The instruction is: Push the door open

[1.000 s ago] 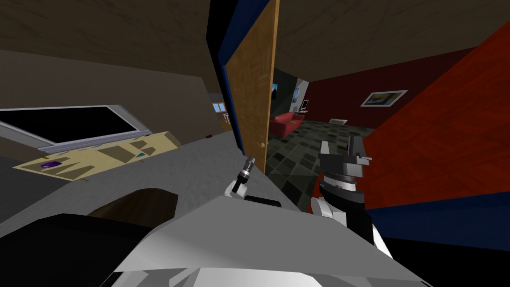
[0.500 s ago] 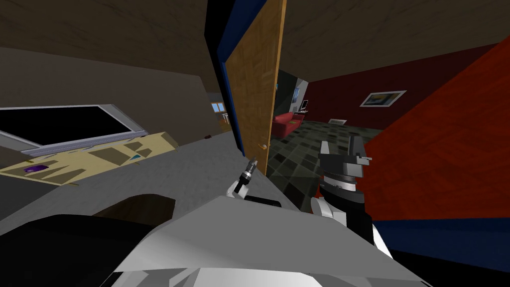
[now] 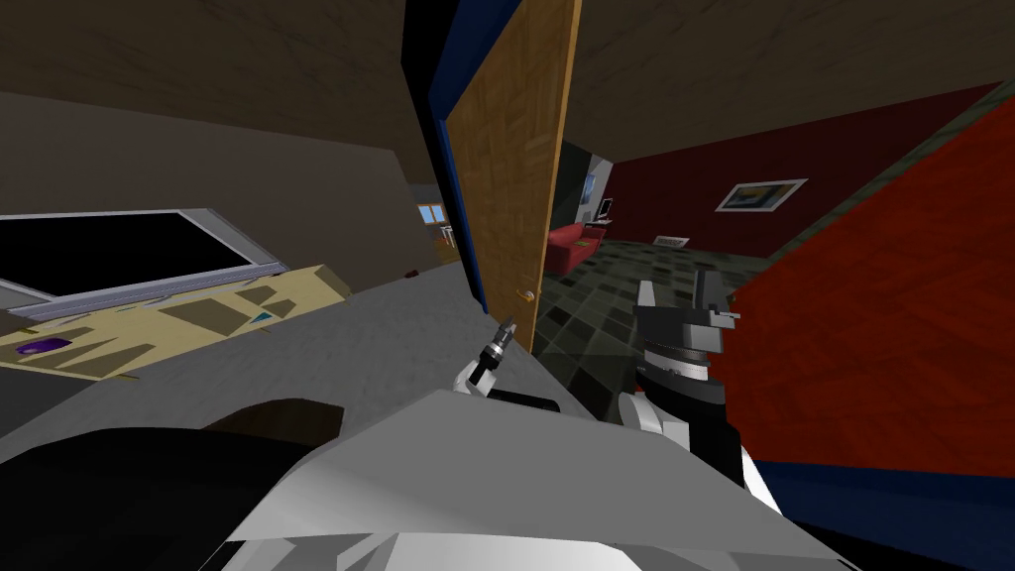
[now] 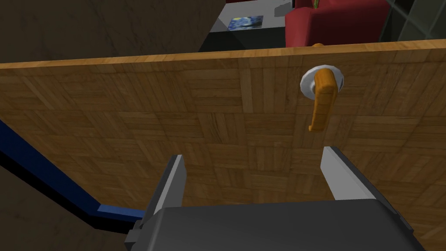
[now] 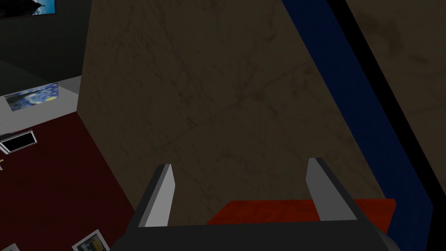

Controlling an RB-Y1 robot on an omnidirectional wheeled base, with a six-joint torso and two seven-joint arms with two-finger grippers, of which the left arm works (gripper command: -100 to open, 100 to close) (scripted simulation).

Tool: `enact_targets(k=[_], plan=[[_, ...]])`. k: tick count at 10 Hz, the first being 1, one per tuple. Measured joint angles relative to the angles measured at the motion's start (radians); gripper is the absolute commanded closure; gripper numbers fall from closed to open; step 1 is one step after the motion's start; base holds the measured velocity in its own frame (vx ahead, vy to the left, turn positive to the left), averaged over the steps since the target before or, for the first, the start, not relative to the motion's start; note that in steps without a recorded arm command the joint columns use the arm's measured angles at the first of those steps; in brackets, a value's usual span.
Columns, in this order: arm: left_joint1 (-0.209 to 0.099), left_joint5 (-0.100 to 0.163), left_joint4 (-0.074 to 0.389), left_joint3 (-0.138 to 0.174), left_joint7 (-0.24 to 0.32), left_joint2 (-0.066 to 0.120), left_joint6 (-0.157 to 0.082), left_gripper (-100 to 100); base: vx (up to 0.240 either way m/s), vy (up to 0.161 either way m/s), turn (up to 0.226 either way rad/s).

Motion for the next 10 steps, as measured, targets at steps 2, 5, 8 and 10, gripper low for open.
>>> enact_targets(k=[2,5,8,10], plan=[[-0.027,-0.009,0.067,-0.015,0.008,-0.007,-0.017,-100,0.135,0.106,-0.032],[-0.045,-0.023,0.127,-0.038,0.024,-0.005,-0.028,-100,0.101,0.066,-0.018],[-0.074,-0.034,0.196,-0.057,0.037,-0.008,-0.043,-100,0.102,0.071,-0.024],[-0.087,-0.042,0.233,-0.070,0.046,-0.009,-0.050,-100,0.100,0.085,-0.017]])
